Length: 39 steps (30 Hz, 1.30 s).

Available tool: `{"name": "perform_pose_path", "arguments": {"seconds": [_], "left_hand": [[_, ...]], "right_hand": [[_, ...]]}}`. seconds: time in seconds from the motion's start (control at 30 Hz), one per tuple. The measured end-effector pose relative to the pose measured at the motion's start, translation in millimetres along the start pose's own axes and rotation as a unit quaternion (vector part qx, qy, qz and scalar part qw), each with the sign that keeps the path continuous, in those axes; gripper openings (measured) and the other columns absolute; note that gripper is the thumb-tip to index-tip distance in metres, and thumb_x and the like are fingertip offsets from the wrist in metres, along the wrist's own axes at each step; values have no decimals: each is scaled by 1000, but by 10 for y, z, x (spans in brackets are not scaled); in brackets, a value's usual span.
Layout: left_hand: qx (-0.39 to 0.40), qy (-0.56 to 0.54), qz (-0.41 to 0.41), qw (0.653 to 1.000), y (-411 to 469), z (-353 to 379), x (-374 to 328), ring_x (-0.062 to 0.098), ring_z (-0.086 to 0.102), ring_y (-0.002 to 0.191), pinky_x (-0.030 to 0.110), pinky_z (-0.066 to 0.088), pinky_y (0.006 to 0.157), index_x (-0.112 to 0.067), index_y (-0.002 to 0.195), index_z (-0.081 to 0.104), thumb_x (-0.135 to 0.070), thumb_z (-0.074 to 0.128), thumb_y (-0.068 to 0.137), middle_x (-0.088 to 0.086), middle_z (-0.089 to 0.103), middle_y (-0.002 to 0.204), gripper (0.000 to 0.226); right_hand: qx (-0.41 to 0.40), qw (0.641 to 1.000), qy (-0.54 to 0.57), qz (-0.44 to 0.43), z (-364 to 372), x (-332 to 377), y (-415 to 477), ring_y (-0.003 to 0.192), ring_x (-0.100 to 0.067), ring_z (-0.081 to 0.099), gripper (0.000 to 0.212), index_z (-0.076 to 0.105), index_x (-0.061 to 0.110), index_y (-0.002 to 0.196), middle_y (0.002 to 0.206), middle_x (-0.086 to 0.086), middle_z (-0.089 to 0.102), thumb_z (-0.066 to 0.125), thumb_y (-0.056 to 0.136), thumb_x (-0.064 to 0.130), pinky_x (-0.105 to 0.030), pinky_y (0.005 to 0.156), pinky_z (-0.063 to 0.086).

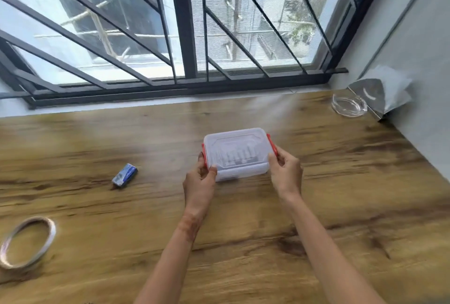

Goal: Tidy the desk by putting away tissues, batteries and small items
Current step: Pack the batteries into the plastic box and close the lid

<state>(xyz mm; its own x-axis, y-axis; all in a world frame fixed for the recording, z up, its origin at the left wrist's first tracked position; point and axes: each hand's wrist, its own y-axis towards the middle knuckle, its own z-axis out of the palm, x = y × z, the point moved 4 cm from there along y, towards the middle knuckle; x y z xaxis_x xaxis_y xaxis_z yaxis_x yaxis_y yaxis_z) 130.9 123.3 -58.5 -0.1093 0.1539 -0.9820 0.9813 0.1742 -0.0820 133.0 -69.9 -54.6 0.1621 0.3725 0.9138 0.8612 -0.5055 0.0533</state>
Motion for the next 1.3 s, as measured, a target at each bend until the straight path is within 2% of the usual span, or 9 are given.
{"name": "perform_pose_path", "arguments": {"seconds": [0.1,0.23,0.37,0.5,0.67,0.83,1.0,1.17,1.3], "left_hand": [[49,-19,7,999,-1,66,-49,2,55,101,9,43,85,-10,134,47,-8,54,91,-19,56,109,44],[111,-9,18,994,26,315,-105,5,59,91,39,46,99,-21,129,51,-7,53,91,-25,60,94,41],[184,-15,28,982,-14,794,-265,-7,58,89,40,44,102,-27,130,47,-4,50,91,-28,61,98,45],[238,-8,40,971,-36,1395,-432,10,57,111,43,41,105,-17,133,48,-2,47,92,-10,59,120,44],[291,-27,28,956,-112,2278,-715,1,57,90,29,44,97,-20,127,48,1,41,94,-15,60,100,40],[318,-15,37,947,-11,3056,-854,-15,60,68,5,49,69,-30,102,56,6,37,93,-15,62,90,42],[332,5,33,943,180,3671,-939,3,60,82,8,50,69,-21,110,57,17,32,84,-9,65,91,53],[344,37,42,937,314,4107,-971,3,59,81,6,48,64,-19,107,58,19,30,84,-9,63,88,52],[355,66,38,932,422,4322,-906,7,59,82,6,47,62,-11,111,59,18,30,85,-7,64,87,49]], "right_hand": [[-36,998,43,24,-178,-46,-139,89,-8,62,29,63,11,118,102,6,67,55,90,15,-29,85,51],[-81,992,87,43,-516,-83,-249,87,-4,62,31,61,9,120,102,9,64,57,89,11,-24,84,49],[-136,981,128,61,-988,-190,-274,79,3,62,28,63,8,115,96,8,67,59,87,7,-23,81,50],[-172,968,165,74,-1472,-309,-198,69,15,61,31,58,20,114,82,20,61,60,87,4,-7,65,48],[-209,950,209,103,-2037,-542,45,74,11,61,41,56,4,122,93,11,65,65,82,3,-3,65,48],[-229,940,228,109,-2428,-765,378,74,8,65,37,57,18,106,87,9,65,71,77,0,-8,65,50],[-249,924,249,148,-2612,-1026,636,82,-3,67,40,54,18,101,91,1,68,77,71,6,-9,62,50],[-259,907,269,196,-2662,-1181,787,83,-2,65,62,43,19,115,93,2,67,81,68,11,-17,72,49],[-254,898,291,210,-2682,-1266,913,86,-7,66,60,46,18,115,94,2,67,81,67,9,-17,72,49]]}}
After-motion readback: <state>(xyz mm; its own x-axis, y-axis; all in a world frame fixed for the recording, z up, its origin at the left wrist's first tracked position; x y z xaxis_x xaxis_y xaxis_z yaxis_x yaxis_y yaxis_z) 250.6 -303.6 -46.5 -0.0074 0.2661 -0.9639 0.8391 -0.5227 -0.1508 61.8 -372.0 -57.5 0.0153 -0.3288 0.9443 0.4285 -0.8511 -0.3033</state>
